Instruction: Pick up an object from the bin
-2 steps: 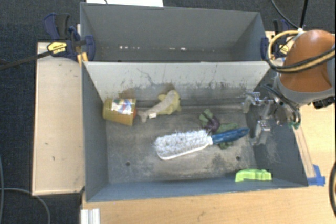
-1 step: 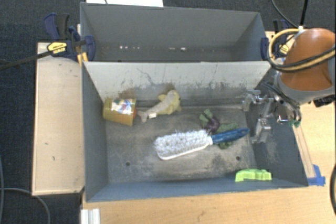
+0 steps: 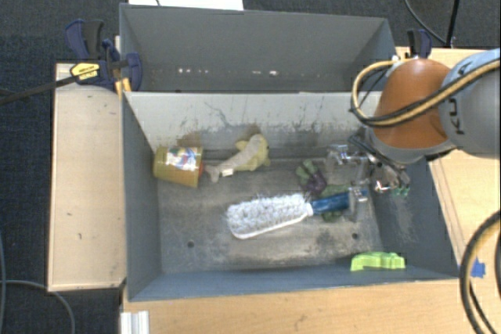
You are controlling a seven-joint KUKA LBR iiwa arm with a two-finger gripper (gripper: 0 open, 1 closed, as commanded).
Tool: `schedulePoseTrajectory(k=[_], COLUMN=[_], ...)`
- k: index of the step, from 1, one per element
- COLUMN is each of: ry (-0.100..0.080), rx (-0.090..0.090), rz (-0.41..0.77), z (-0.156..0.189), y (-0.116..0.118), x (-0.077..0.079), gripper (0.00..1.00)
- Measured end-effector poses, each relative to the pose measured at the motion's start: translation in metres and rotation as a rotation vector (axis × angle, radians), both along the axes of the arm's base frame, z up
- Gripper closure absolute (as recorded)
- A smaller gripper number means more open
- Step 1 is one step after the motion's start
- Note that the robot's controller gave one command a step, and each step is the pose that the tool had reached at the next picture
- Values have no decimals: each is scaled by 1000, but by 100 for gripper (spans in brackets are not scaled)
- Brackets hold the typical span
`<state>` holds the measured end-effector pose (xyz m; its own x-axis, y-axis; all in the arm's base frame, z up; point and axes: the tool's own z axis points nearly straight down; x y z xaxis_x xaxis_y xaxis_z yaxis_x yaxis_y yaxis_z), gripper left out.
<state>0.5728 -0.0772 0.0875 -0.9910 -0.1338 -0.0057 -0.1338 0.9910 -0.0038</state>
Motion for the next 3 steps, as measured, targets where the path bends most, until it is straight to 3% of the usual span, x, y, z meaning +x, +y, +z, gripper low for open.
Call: schedulePoseTrajectory(k=[1,2,3], ry=[3,3,-19], rx=[1,0,1], rz=[121,222,311], z=[9,14,-9], y=[17,67,88], x=[-6,-15,-18], gripper=[0,0,0])
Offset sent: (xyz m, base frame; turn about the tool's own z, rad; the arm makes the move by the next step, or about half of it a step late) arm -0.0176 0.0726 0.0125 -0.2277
